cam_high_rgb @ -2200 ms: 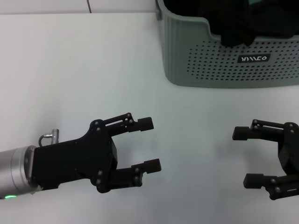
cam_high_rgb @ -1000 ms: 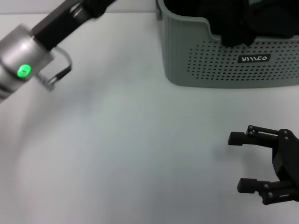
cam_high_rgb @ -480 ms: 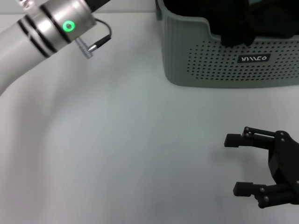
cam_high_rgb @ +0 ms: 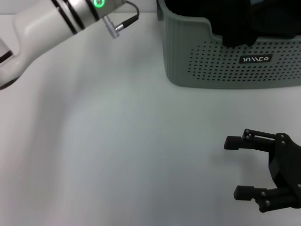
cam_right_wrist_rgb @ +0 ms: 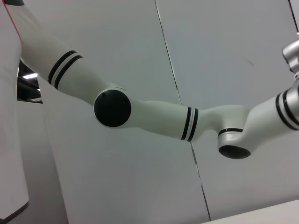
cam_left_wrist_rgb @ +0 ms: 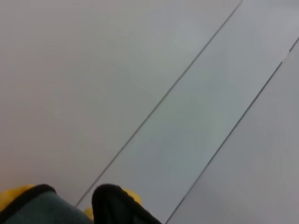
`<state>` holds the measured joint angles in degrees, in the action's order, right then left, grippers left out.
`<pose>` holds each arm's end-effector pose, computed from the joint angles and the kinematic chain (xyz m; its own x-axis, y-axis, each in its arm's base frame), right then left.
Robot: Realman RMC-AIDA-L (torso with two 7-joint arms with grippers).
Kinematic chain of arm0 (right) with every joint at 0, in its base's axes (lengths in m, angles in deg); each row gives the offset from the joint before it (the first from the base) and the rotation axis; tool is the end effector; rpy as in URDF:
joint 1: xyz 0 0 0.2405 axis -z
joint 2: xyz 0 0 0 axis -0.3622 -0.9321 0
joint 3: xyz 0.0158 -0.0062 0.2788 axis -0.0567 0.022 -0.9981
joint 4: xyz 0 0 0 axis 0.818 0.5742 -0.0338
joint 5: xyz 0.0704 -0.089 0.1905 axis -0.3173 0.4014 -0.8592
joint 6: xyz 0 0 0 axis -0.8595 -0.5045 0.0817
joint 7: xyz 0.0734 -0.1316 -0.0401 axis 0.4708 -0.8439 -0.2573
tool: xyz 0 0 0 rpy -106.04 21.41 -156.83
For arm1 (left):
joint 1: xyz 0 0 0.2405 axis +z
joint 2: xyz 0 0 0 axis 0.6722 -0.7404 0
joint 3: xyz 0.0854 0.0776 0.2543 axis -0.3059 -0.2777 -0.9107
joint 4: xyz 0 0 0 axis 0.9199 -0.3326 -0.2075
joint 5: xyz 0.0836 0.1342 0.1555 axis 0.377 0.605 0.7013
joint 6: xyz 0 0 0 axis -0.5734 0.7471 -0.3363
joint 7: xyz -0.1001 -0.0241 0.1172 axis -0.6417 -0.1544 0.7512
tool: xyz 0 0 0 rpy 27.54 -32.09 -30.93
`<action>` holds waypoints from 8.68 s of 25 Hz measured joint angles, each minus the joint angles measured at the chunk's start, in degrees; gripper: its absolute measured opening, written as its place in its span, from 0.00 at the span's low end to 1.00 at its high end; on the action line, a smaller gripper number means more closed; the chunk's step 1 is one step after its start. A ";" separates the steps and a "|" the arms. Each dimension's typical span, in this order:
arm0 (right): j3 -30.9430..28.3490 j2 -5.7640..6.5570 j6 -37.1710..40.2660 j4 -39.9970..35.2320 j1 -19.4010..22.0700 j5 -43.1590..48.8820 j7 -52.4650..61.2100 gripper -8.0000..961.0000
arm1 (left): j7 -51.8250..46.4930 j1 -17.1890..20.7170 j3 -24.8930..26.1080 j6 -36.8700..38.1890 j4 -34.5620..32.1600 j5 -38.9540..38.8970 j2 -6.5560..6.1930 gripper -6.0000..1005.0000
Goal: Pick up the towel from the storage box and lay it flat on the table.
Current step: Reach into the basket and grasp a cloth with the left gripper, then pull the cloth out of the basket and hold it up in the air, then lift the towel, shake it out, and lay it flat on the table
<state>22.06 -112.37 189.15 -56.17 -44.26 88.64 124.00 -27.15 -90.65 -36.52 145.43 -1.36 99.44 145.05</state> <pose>0.2650 0.2579 -0.0156 0.6484 -0.1529 -0.7458 -0.1039 -0.9882 0.1123 -0.1111 0.4606 -0.0429 0.1991 0.4547 0.8681 0.6553 -0.7204 0.2270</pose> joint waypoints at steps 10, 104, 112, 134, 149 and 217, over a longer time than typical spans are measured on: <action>0.65 0.03 0.56 1.11 -0.05 -0.44 -1.30 0.89 | 0.28 -3.87 -0.11 -9.98 0.59 -0.65 0.01 0.58; -1.69 -0.32 -12.31 38.04 -26.83 -26.13 -19.55 0.89 | 19.14 9.23 -28.95 25.83 0.03 -55.62 0.11 0.01; -24.96 -0.32 -20.92 41.30 -27.65 -5.16 -22.15 0.89 | 21.13 7.98 -31.94 25.20 -0.92 -57.81 0.10 0.01; -48.78 -0.32 -29.30 46.10 -19.99 18.06 -30.55 0.89 | 22.54 8.53 -31.64 24.57 -1.43 -59.39 0.02 0.01; -50.68 -0.32 -33.26 47.00 -20.27 18.23 -31.75 0.54 | 22.37 8.52 -31.98 24.58 -1.47 -59.48 0.11 0.01; -53.68 -0.32 -34.30 46.91 -17.13 18.82 -31.42 0.26 | 22.50 10.71 -33.43 24.76 -1.43 -61.66 0.10 0.01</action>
<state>-31.62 -112.69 154.86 -9.26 -61.39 107.46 92.58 -4.65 -79.94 -69.95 170.19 -2.80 37.79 145.15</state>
